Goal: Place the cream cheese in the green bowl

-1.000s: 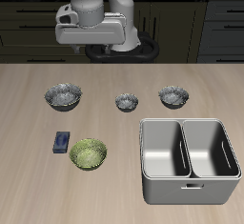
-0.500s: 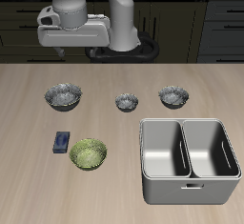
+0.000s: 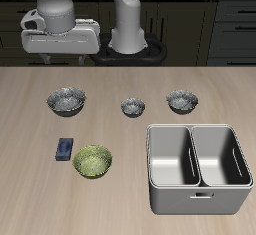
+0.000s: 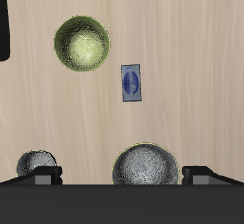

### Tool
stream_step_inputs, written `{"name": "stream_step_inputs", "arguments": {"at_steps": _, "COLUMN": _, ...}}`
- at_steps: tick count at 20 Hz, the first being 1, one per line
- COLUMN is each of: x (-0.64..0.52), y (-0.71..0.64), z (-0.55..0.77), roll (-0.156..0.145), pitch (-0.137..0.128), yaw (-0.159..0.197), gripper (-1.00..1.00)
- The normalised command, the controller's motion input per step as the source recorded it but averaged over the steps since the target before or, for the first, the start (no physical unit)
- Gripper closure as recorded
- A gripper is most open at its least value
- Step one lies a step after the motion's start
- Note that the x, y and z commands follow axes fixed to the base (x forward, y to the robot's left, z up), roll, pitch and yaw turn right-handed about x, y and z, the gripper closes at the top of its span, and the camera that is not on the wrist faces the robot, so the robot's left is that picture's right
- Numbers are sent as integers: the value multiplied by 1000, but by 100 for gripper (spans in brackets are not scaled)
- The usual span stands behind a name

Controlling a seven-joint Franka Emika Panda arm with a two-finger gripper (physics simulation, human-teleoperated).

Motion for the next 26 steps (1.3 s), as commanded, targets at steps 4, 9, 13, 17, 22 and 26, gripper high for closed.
{"name": "stream_step_inputs", "arguments": {"at_steps": 4, "x": 259, "y": -265, "z": 5, "roll": 8, "pitch": -6, "yaw": 15, "gripper": -100}}
{"name": "stream_step_inputs", "arguments": {"at_steps": 9, "x": 227, "y": -278, "z": 40, "roll": 34, "pitch": -24, "yaw": 21, "gripper": -100}}
{"name": "stream_step_inputs", "arguments": {"at_steps": 13, "x": 207, "y": -212, "z": 60, "roll": -9, "pitch": -20, "yaw": -6, "gripper": -100}}
{"name": "stream_step_inputs", "arguments": {"at_steps": 17, "x": 194, "y": -100, "z": 48, "roll": 19, "pitch": -16, "yaw": 8, "gripper": -100}}
{"name": "stream_step_inputs", "arguments": {"at_steps": 22, "x": 189, "y": -118, "z": 14, "roll": 5, "pitch": -12, "yaw": -4, "gripper": -100}}
{"name": "stream_step_inputs", "arguments": {"at_steps": 26, "x": 46, "y": 5, "z": -38, "roll": -12, "pitch": -7, "yaw": -22, "gripper": -100}}
